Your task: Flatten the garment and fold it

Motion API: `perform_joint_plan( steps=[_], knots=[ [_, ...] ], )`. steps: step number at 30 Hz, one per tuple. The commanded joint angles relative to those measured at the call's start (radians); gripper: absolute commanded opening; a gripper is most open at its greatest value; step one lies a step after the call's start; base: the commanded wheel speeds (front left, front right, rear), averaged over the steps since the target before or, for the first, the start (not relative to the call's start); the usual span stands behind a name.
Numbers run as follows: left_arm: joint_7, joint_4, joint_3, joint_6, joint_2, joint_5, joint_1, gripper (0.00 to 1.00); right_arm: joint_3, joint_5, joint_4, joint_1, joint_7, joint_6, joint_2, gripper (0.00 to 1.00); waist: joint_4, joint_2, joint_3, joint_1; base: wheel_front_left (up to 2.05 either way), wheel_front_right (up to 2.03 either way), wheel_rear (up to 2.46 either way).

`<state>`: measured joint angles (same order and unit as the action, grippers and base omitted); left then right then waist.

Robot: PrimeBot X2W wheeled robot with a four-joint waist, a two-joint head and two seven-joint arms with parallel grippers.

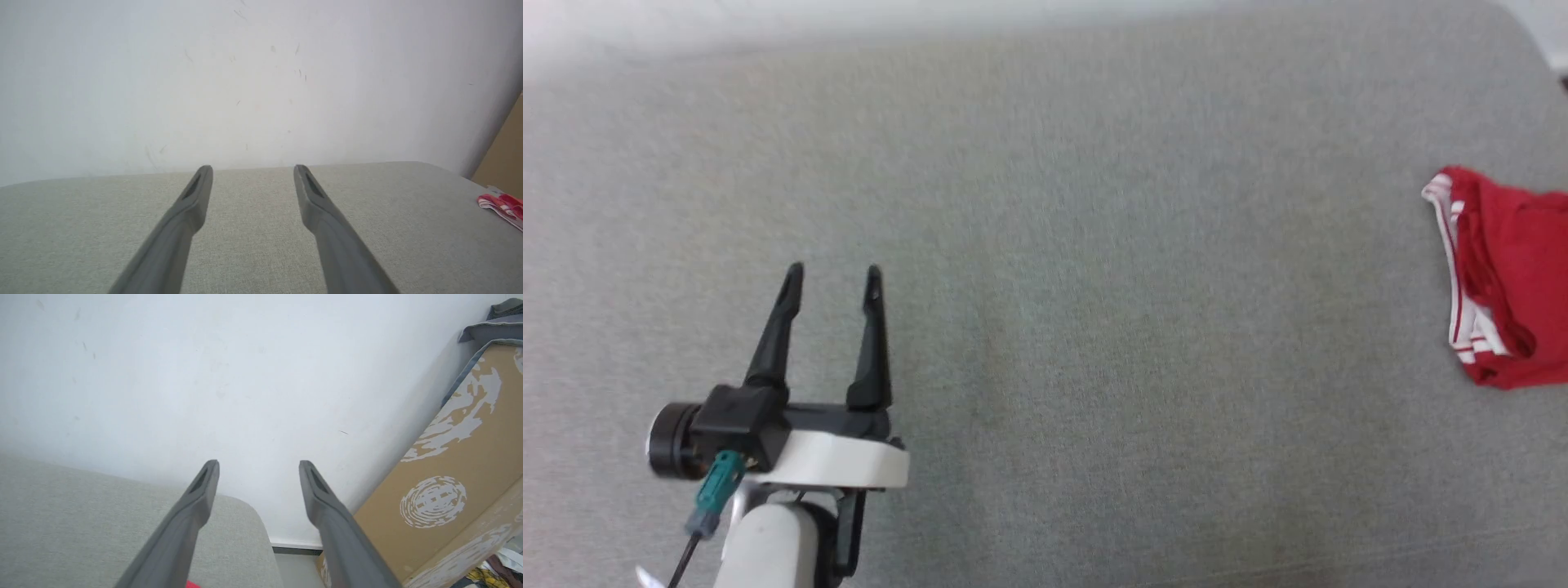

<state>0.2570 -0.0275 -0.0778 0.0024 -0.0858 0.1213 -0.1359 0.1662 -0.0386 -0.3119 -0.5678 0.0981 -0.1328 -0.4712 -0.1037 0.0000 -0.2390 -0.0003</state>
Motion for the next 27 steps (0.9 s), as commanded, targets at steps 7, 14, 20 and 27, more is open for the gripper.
perform_joint_plan(
  steps=[7, 14, 20, 27],
  knots=[
    [0.005, 0.025, 0.041, 0.008, 0.006, 0.001, 0.048, 1.0, -0.013, -0.061, 0.254, 0.2, 0.028, 0.002, 0.22, 1.0, 0.046, 0.0, 0.114, 0.0003, 0.0, 0.0, 0.0],
    [0.005, 0.056, 0.043, 0.018, 0.016, -0.011, 0.079, 1.0, -0.019, -0.074, 0.325, 0.376, 0.057, 0.002, 0.37, 1.0, 0.071, 0.0, 0.139, 0.0003, 0.0, 0.0, 0.0],
    [0.005, 0.092, 0.025, 0.02, 0.02, -0.034, 0.106, 1.0, -0.054, -0.073, 0.274, 0.486, 0.095, 0.002, 0.413, 1.0, 0.082, 0.0, 0.152, 0.0003, 0.0, 0.0, 0.0],
    [0.005, 0.114, 0.017, 0.025, 0.024, -0.046, 0.123, 1.0, -0.111, -0.084, 0.228, 0.526, 0.119, 0.002, 0.42, 1.0, 0.089, 0.0, 0.16, 0.0003, 0.0, 0.0, 0.0]
  ],
)
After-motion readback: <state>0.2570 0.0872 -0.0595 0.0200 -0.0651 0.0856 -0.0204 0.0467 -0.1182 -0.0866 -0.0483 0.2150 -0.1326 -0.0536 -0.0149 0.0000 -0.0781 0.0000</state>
